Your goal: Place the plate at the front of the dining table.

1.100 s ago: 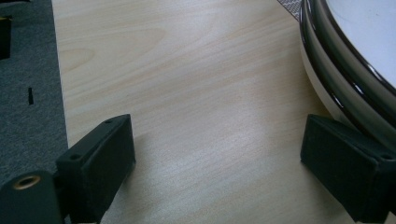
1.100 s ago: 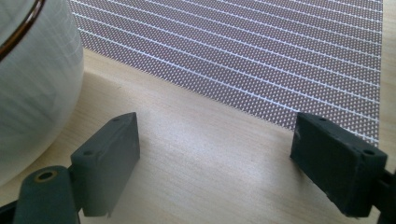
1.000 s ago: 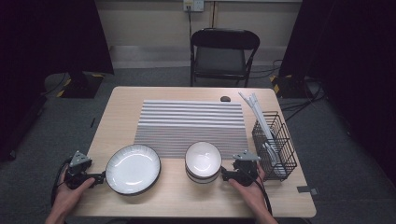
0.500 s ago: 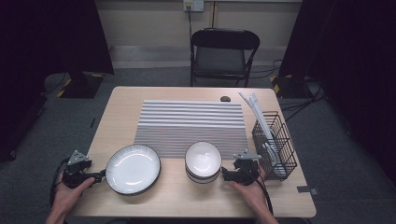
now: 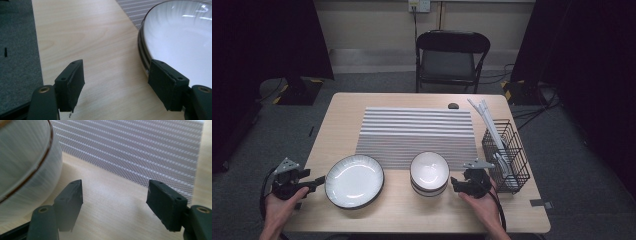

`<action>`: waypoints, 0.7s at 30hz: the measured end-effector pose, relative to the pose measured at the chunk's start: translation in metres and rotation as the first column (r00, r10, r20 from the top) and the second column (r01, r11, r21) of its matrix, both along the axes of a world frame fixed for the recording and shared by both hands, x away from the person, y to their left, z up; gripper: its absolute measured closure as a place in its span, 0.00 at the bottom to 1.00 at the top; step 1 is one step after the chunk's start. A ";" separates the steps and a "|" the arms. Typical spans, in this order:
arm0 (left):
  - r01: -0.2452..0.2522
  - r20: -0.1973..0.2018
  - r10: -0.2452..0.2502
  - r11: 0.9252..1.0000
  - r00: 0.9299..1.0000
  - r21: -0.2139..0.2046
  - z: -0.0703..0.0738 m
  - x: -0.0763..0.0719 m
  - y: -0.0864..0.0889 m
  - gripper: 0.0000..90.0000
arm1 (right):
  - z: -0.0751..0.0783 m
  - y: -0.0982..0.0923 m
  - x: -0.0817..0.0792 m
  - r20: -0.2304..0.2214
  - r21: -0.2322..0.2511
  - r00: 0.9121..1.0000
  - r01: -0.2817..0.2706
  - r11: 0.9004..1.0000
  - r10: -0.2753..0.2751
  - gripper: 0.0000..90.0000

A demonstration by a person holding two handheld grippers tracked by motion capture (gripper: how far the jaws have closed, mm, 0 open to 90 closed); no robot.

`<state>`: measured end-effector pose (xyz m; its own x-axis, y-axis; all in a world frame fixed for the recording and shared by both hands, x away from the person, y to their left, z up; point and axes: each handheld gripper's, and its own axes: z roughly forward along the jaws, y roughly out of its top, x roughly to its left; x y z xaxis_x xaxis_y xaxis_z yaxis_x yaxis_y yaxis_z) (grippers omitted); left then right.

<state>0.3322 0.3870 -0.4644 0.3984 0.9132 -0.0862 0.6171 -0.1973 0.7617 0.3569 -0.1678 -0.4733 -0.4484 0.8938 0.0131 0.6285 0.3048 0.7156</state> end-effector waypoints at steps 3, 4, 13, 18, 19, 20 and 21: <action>0.005 0.024 -0.005 1.000 1.000 0.010 0.008 -0.002 -0.005 0.32 | 0.009 -0.001 0.000 0.014 0.025 1.000 0.001 1.000 -0.001 0.35; 0.006 0.032 -0.006 1.000 0.999 0.006 0.010 -0.003 -0.006 0.31 | 0.012 -0.002 0.000 0.015 0.033 1.000 -0.001 0.999 0.001 0.36; 0.019 0.076 -0.014 0.998 0.997 -0.067 0.031 -0.010 -0.007 0.34 | 0.042 -0.011 0.000 0.032 0.096 0.999 -0.014 0.995 0.010 0.44; 0.061 0.091 -0.051 0.992 0.995 -0.108 0.040 -0.012 -0.015 0.36 | 0.060 -0.008 0.000 0.043 0.131 0.999 -0.021 0.991 0.015 0.46; 0.074 0.090 -0.063 0.990 0.994 -0.118 0.042 -0.012 -0.015 0.36 | 0.062 -0.006 0.000 0.049 0.133 0.999 -0.021 0.991 0.014 0.47; 0.078 0.092 -0.067 0.989 0.994 -0.123 0.044 -0.013 -0.017 0.36 | 0.065 -0.005 0.001 0.051 0.137 0.999 -0.026 0.990 0.019 0.46; 0.079 0.091 -0.068 0.989 0.994 -0.129 0.045 -0.013 -0.017 0.36 | 0.069 -0.004 0.002 0.055 0.142 0.998 -0.033 0.989 0.025 0.46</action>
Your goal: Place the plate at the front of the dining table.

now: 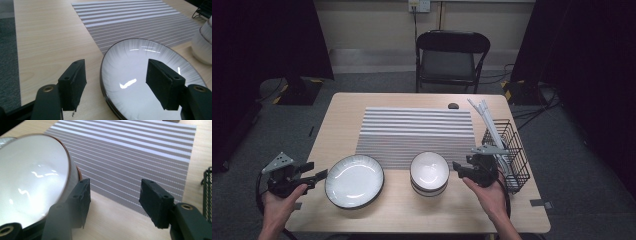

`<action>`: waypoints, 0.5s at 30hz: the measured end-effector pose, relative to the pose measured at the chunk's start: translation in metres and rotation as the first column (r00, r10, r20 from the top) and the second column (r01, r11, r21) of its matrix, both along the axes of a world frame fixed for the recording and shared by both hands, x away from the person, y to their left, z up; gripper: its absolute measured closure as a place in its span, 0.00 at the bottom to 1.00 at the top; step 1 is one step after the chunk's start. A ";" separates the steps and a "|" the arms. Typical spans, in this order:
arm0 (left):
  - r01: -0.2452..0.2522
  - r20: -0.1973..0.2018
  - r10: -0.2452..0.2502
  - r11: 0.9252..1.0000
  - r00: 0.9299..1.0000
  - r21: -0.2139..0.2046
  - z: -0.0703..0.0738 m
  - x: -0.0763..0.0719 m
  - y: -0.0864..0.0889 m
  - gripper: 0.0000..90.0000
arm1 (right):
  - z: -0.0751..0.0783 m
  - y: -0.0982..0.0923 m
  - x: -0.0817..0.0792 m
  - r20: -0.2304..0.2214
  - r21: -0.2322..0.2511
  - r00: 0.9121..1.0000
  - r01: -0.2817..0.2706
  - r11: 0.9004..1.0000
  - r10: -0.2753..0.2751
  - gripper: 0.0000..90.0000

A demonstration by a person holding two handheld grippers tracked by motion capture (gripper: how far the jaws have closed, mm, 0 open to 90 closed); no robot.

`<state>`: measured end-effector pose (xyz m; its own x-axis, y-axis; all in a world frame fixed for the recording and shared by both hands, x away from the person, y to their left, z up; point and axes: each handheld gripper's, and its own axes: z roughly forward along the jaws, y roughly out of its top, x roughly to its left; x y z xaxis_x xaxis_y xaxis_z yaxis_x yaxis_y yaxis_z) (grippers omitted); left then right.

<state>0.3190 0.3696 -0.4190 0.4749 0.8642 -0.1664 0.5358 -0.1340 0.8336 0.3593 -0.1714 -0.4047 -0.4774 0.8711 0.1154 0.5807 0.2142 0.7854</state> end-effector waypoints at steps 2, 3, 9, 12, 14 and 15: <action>0.013 0.014 -0.013 1.000 1.000 -0.026 0.004 0.000 -0.002 0.37 | 0.006 0.002 0.002 0.010 0.003 1.000 -0.002 1.000 0.002 0.46; 0.014 0.021 -0.013 0.999 1.000 -0.037 0.005 0.000 -0.002 0.37 | 0.010 0.003 0.003 0.013 0.005 1.000 -0.003 1.000 0.003 0.46; 0.054 0.024 -0.053 0.998 0.998 -0.044 0.009 0.001 -0.007 0.41 | 0.028 0.011 0.010 0.045 0.032 0.998 -0.037 0.999 0.036 0.42; 0.064 0.017 -0.064 0.997 0.998 -0.038 0.009 0.002 -0.009 0.41 | 0.035 0.022 0.015 0.048 0.056 0.996 -0.072 0.996 0.069 0.41; 0.072 0.013 -0.072 0.997 0.997 -0.040 0.009 0.004 -0.011 0.41 | 0.040 0.033 0.018 0.054 0.057 0.993 -0.110 0.992 0.107 0.39; 0.075 0.005 -0.075 0.995 0.997 -0.060 0.009 0.005 -0.012 0.41 | 0.042 0.037 0.020 0.054 0.060 0.991 -0.124 0.991 0.120 0.39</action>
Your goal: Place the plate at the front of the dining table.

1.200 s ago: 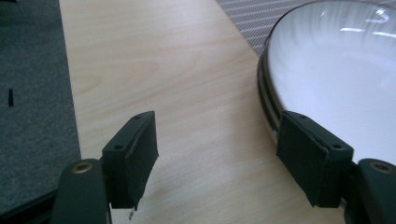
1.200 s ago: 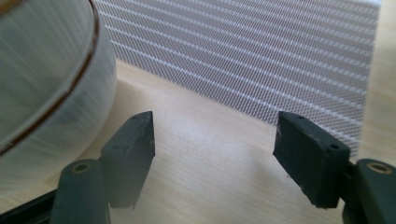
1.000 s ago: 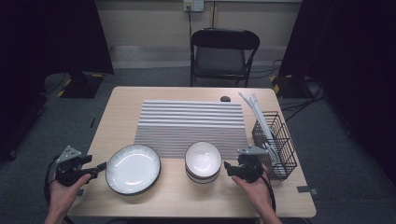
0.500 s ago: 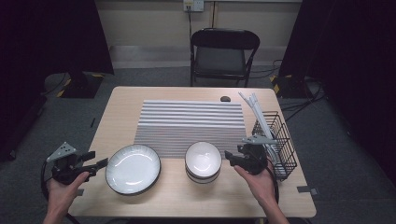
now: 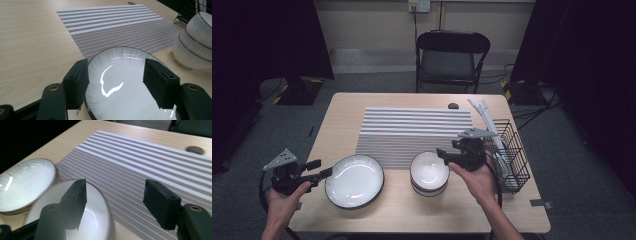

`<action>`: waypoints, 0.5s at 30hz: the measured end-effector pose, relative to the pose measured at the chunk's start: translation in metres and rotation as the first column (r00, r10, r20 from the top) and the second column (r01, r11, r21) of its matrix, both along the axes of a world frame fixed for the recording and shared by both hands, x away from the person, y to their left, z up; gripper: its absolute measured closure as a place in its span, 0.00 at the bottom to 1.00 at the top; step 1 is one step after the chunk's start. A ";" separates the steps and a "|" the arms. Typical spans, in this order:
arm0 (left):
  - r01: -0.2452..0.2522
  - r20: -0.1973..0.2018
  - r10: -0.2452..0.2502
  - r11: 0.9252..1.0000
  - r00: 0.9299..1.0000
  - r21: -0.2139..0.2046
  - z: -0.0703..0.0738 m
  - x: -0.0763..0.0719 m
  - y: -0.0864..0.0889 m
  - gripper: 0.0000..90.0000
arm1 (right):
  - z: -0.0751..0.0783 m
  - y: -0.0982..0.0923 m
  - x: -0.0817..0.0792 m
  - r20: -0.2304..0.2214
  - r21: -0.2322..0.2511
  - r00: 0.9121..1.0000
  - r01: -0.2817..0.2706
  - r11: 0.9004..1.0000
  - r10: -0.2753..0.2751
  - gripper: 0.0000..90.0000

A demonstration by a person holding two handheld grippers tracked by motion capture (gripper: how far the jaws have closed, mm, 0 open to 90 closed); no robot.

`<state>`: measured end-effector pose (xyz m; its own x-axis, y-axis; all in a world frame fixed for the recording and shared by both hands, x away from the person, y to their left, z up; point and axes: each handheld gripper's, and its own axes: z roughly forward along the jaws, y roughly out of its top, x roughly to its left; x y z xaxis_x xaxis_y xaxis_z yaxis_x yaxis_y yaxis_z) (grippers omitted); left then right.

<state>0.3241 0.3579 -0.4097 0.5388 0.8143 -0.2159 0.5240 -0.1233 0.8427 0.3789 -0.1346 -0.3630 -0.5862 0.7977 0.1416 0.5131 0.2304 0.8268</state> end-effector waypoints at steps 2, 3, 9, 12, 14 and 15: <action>0.007 -0.013 -0.007 1.000 1.000 -0.018 0.001 0.002 0.000 0.41 | 0.005 0.012 0.003 0.005 0.007 0.999 -0.033 0.999 0.033 0.38; 0.006 -0.011 -0.006 1.000 1.000 -0.008 0.001 0.003 -0.001 0.41 | 0.008 0.020 0.004 0.003 0.012 0.998 -0.057 0.998 0.057 0.37; 0.024 -0.015 -0.024 1.000 1.000 -0.016 0.004 0.006 -0.004 0.41 | 0.019 0.057 0.007 0.016 0.010 0.989 -0.150 0.989 0.150 0.36; 0.040 -0.002 -0.040 0.999 0.999 -0.017 0.006 0.010 -0.007 0.38 | 0.022 0.076 0.010 0.024 -0.004 0.979 -0.201 0.980 0.201 0.33; 0.066 -0.005 -0.067 0.998 0.998 -0.022 0.006 0.016 -0.009 0.38 | 0.023 0.088 0.012 0.021 -0.019 0.975 -0.220 0.975 0.220 0.33; 0.072 -0.009 -0.072 0.997 0.997 -0.011 0.007 0.019 -0.010 0.38 | 0.023 0.093 0.013 0.020 -0.023 0.972 -0.234 0.972 0.234 0.33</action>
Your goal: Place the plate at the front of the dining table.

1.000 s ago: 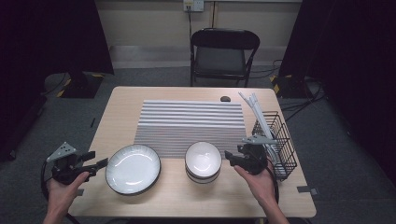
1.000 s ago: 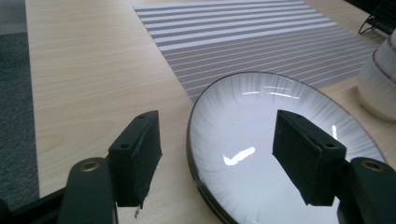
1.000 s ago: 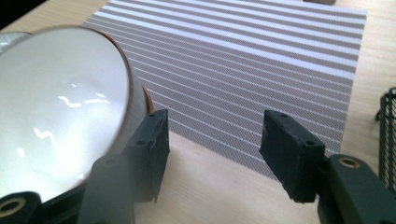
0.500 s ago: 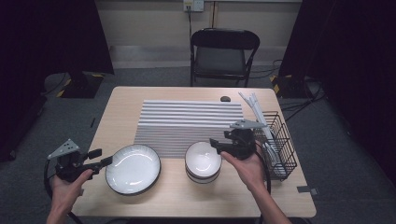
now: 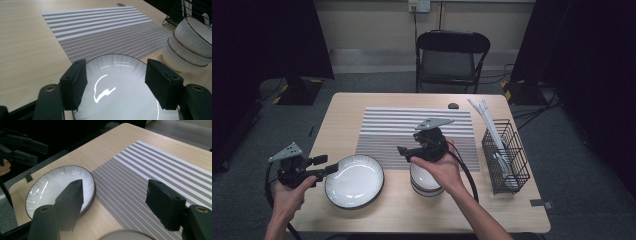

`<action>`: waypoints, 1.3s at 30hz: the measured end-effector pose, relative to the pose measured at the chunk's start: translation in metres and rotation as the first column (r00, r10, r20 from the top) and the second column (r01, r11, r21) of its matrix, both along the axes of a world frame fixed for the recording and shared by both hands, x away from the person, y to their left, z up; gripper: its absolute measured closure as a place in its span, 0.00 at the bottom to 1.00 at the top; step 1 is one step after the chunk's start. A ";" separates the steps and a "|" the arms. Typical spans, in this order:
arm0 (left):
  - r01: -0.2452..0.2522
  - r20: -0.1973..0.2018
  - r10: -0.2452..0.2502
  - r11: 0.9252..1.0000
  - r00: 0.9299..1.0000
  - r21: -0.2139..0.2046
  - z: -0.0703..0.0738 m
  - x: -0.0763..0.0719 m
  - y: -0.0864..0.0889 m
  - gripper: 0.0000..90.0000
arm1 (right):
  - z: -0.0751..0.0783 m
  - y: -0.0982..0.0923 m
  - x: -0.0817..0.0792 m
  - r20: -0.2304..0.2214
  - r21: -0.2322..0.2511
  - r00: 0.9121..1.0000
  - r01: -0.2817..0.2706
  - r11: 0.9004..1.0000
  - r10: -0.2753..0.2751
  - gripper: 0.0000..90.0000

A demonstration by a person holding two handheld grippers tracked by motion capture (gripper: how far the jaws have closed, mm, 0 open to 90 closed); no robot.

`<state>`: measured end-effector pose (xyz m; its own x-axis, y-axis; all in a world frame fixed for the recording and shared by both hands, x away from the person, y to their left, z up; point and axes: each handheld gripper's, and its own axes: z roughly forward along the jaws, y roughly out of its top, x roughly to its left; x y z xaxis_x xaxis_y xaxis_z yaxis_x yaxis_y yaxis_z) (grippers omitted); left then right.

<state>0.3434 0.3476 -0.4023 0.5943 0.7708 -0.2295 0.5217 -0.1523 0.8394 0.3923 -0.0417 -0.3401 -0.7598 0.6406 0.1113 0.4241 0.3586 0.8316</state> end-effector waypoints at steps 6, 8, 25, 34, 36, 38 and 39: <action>0.013 0.030 -0.013 1.000 0.999 0.026 0.003 0.007 -0.010 0.36 | 0.000 0.035 0.006 -0.013 -0.023 0.997 -0.073 0.997 0.073 0.40; 0.031 0.020 -0.032 0.999 0.999 0.040 0.001 0.010 -0.012 0.36 | -0.001 0.047 0.005 -0.011 -0.042 0.995 -0.097 0.994 0.097 0.39; 0.009 -0.036 -0.007 0.999 0.999 0.039 -0.019 0.017 -0.003 0.51 | -0.029 0.131 0.013 -0.092 -0.054 0.972 -0.224 0.973 0.218 0.63; -0.026 -0.080 0.029 0.999 0.996 0.036 -0.035 0.020 0.009 0.63 | -0.058 0.150 0.027 -0.165 -0.050 0.964 -0.219 0.974 0.208 0.67; -0.042 -0.091 0.044 0.999 0.995 0.027 -0.038 0.021 0.012 0.63 | -0.063 0.151 0.033 -0.174 -0.055 0.968 -0.195 0.979 0.183 0.69; -0.050 -0.101 0.054 0.998 0.993 0.042 -0.042 0.021 0.014 0.62 | -0.067 0.150 0.036 -0.147 -0.045 0.974 -0.180 0.983 0.171 0.70; -0.046 -0.111 0.051 0.998 0.993 0.041 -0.044 0.022 0.016 0.62 | -0.067 0.150 0.038 -0.135 -0.058 0.978 -0.166 0.984 0.157 0.72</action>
<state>0.3653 0.3631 -0.4466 0.5281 0.8076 -0.2625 0.6197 -0.1552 0.7693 0.4299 0.1085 -0.4075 -0.8357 0.5204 0.1755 0.4585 0.4853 0.7445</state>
